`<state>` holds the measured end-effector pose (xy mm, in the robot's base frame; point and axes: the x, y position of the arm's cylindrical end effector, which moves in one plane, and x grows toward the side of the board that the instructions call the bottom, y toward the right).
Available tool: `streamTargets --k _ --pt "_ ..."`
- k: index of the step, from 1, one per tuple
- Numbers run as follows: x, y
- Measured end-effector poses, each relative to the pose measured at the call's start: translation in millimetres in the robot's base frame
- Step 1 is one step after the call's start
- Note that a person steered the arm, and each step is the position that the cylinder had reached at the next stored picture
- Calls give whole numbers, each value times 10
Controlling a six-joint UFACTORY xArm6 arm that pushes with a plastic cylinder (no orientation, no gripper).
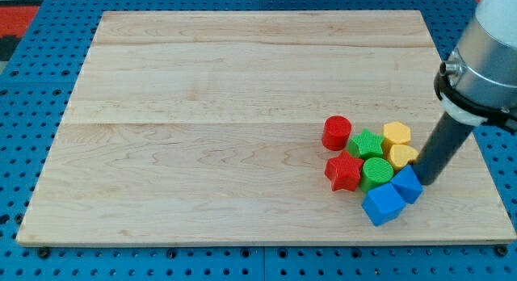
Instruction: Separate the yellow blocks from the group of blocks
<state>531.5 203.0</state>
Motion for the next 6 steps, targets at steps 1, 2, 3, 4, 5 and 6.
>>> streamTargets --k 1,2,3,4,5,6 --pt "-298 -76" --pt "12 -36" --pt "26 -334" --pt "-71 -539" --pt "-340 -461" --pt "-578 -299"
